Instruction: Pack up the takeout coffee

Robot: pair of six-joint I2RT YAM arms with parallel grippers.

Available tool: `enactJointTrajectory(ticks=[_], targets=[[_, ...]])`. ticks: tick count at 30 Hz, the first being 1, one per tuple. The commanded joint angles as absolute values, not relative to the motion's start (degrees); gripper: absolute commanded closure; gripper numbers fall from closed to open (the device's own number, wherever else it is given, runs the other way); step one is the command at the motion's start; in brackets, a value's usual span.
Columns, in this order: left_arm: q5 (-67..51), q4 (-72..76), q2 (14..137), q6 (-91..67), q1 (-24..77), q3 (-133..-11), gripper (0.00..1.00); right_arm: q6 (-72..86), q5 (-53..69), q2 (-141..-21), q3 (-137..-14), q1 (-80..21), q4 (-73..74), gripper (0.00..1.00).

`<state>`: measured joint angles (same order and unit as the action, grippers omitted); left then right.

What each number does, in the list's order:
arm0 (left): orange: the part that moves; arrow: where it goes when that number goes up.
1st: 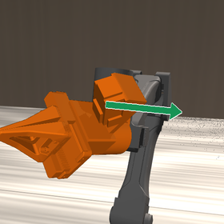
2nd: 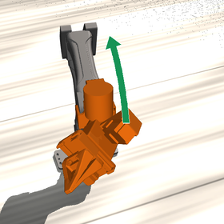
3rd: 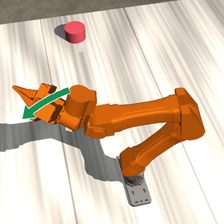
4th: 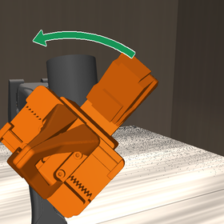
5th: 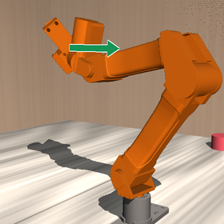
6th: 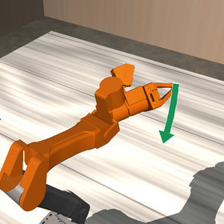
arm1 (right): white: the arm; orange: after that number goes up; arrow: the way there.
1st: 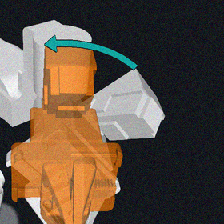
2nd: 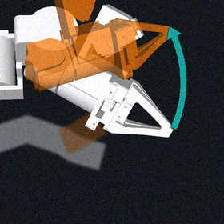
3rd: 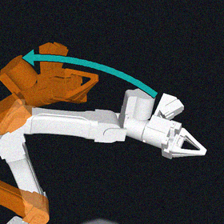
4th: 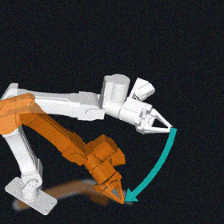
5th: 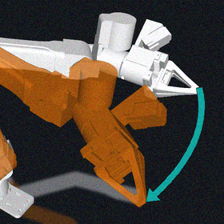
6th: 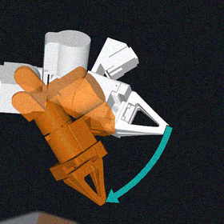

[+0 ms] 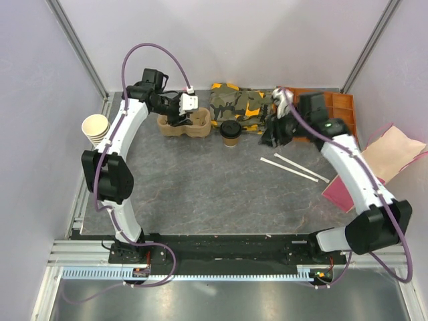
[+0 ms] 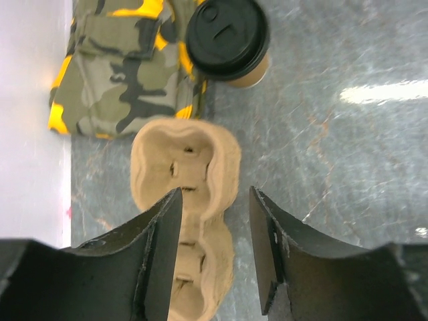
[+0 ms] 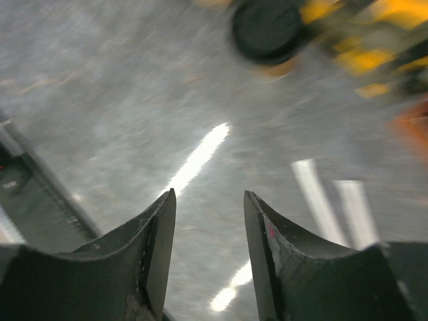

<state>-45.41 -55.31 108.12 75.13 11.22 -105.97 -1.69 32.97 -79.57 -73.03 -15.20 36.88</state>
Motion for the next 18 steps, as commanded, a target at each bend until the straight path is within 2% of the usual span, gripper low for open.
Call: enactJointTrajectory(ticks=[1,3,6,12,18], targets=[[-49.48,-57.39,102.58,76.82,12.48,-103.37,0.46,-22.09,23.94,-73.48,-92.67,-6.54,59.35,0.44],[-50.62,-57.30,101.43,75.59,12.65,-101.17,0.46,-27.04,21.11,-72.08,-96.92,-2.92,66.84,0.37],[-52.72,-55.99,99.32,72.36,12.75,-99.14,0.46,-33.56,15.92,-69.88,-100.98,3.15,73.54,0.35],[-45.29,-52.73,102.82,68.37,12.83,-102.56,0.43,-31.57,16.87,-64.25,-94.84,6.24,74.98,0.33],[-35.61,-57.48,110.55,78.91,13.18,-110.21,0.50,-26.55,21.35,-66.62,-88.25,6.24,74.88,0.30]])
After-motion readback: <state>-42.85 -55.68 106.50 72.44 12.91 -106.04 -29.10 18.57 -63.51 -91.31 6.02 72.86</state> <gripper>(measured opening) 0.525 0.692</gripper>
